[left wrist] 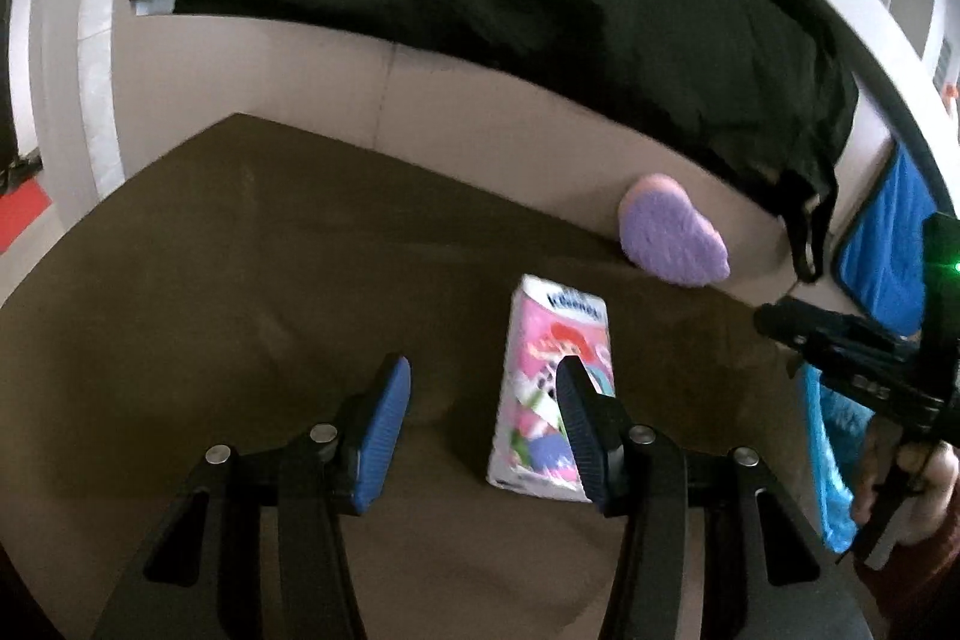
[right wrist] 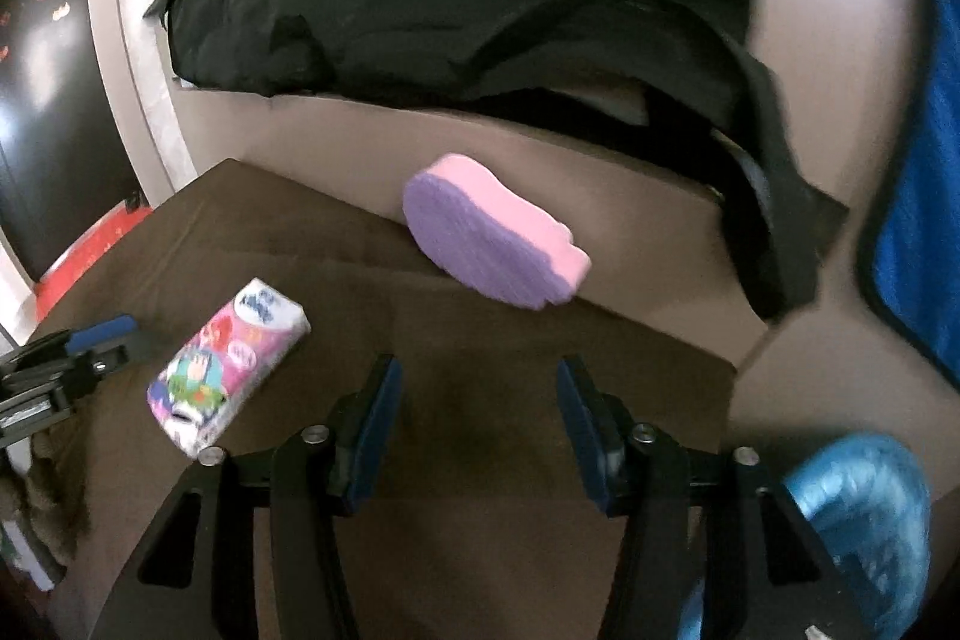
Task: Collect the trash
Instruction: 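Grasp the Kleenex tissue pack with the left tool while the right tool grasps the purple sponge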
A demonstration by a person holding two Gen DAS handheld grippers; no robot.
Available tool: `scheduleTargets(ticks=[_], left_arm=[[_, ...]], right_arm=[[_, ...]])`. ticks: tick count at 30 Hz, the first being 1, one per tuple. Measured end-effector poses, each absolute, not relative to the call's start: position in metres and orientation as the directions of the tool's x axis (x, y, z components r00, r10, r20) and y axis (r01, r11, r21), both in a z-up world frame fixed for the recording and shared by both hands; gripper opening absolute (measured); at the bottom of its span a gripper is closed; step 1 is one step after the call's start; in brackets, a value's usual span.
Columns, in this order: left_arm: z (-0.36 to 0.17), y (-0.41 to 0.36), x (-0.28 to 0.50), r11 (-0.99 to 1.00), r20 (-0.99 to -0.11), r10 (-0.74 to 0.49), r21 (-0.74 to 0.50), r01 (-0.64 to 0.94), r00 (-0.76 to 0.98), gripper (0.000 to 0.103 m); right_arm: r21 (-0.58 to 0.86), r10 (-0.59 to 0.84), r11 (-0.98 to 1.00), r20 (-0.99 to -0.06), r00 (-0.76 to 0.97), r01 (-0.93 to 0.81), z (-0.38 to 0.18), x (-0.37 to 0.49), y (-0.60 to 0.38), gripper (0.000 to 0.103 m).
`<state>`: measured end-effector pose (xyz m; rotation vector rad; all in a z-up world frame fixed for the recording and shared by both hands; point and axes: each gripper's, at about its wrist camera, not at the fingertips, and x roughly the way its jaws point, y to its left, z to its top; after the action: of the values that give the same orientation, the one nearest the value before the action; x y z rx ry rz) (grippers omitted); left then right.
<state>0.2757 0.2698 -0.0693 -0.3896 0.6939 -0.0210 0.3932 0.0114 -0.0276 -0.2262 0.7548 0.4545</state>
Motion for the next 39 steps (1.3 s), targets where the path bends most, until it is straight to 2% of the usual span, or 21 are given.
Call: scheduleTargets(ticks=[1, 2, 12, 16, 23, 25, 26, 27, 30, 33, 39], left_arm=[[-0.074, 0.27, 0.277, 0.926, -0.612, -0.15, -0.363, -0.107, 0.776, 0.052], [-0.073, 0.272, 0.276, 0.922, -0.604, -0.157, -0.374, -0.103, 0.781, 0.052], [-0.074, 0.277, 0.273, 0.888, -0.562, -0.206, -0.451, -0.088, 0.801, 0.055], [-0.073, 0.28, 0.272, 0.878, -0.553, -0.209, -0.469, -0.094, 0.807, 0.056], [-0.072, 0.283, 0.27, 0.869, -0.555, -0.206, -0.482, -0.109, 0.806, 0.058], [-0.072, 0.28, 0.271, 0.873, -0.561, -0.208, -0.476, -0.107, 0.801, 0.058], [-0.072, 0.279, 0.273, 0.875, -0.565, -0.209, -0.473, -0.106, 0.798, 0.058], [-0.073, 0.278, 0.273, 0.876, -0.568, -0.211, -0.471, -0.104, 0.796, 0.058], [-0.074, 0.278, 0.274, 0.874, -0.575, -0.216, -0.473, -0.106, 0.789, 0.06], [-0.074, 0.28, 0.274, 0.868, -0.574, -0.23, -0.487, -0.101, 0.786, 0.06], [-0.076, 0.281, 0.275, 0.857, -0.573, -0.256, -0.507, -0.091, 0.778, 0.06]], right_arm=[[-0.054, 0.307, 0.874, -0.71, 0.634, -0.483, -0.028, 0.398, 0.018, 0.026], [-0.075, 0.291, 0.872, -0.716, 0.635, -0.484, -0.029, 0.404, 0.026, 0.012], [-0.137, 0.197, 0.922, -0.638, 0.745, -0.362, -0.02, 0.454, 0.041, 0.011], [-0.087, 0.207, 0.93, -0.676, 0.707, -0.356, -0.028, 0.466, 0.038, 0.011], [-0.032, 0.342, 0.846, -0.733, 0.588, -0.532, -0.031, 0.414, 0.043, 0.022], [-0.051, 0.36, 0.826, -0.717, 0.596, -0.561, -0.025, 0.401, 0.044, 0.037], [-0.064, 0.362, 0.821, -0.709, 0.605, -0.567, -0.023, 0.399, 0.044, 0.055], [-0.088, 0.363, 0.813, -0.696, 0.62, -0.575, -0.02, 0.398, 0.046, 0.065], [-0.135, 0.345, 0.794, -0.703, 0.622, -0.593, -0.024, 0.406, 0.049, 0.068], [-0.108, 0.351, 0.765, -0.756, 0.552, -0.634, -0.035, 0.425, 0.054, 0.068], [-0.119, 0.347, 0.719, -0.792, 0.502, -0.685, -0.046, 0.447, 0.047, 0.068]])
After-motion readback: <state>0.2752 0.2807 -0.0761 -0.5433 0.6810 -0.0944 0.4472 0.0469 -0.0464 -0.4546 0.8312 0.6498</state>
